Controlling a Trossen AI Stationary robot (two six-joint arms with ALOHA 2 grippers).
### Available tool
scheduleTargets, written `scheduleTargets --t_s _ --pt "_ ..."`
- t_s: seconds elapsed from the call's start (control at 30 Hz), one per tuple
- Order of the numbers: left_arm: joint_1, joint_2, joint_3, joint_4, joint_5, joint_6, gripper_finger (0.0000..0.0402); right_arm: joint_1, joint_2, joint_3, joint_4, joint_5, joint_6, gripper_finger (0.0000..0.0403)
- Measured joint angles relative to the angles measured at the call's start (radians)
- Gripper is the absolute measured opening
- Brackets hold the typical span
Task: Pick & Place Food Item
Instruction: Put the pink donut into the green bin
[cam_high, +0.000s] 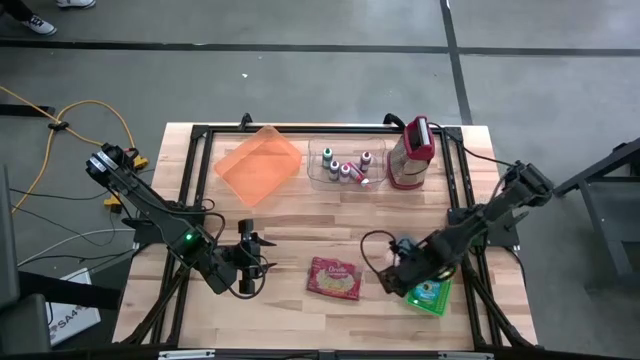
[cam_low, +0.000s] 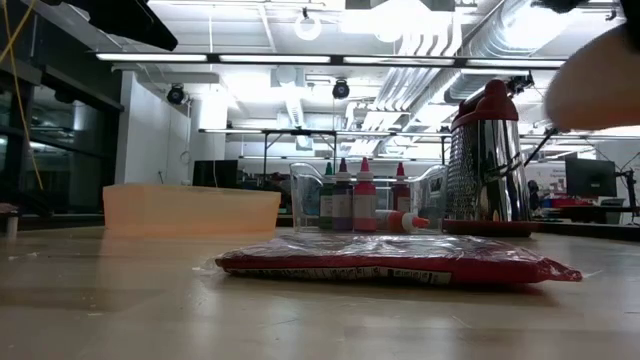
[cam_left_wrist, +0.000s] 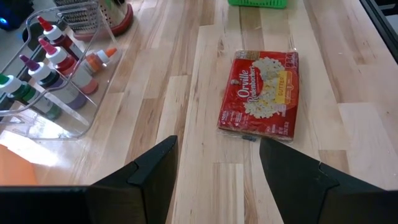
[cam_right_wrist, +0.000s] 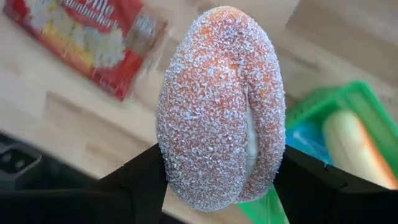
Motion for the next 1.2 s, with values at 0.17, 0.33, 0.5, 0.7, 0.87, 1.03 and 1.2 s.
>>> scheduleTargets --t_s 0.17,0.33,0.5,0.7,0.87,1.03,1.2 --pt "0.000 0.000 0.000 0.000 0.000 0.000 0.0218 0.092 -0.029 0.000 -0.058 0.004 0.055 0.0246" --pt "0.000 0.000 0.000 0.000 0.000 0.000 0.0218 0.180 -0.028 0.000 -0.114 0.000 0.127 0.0246" --pt "0.000 0.000 0.000 0.000 0.000 0.000 0.0218 0.256 -0.028 0.000 -0.113 0.004 0.213 0.0246" --pt "0.000 0.000 0.000 0.000 0.000 0.000 0.0218 0.298 -0.005 0.000 -0.115 -0.001 0.242 0.0246" --pt "0.000 0.000 0.000 0.000 0.000 0.000 0.0218 0.303 0.027 0.000 -0.118 -0.007 0.241 0.0246" --pt "0.000 0.000 0.000 0.000 0.000 0.000 0.0218 0.304 0.059 0.000 -0.122 -0.027 0.239 0.0246" --pt "0.000 0.000 0.000 0.000 0.000 0.000 0.0218 0.309 0.070 -0.001 -0.130 -0.037 0.249 0.0246"
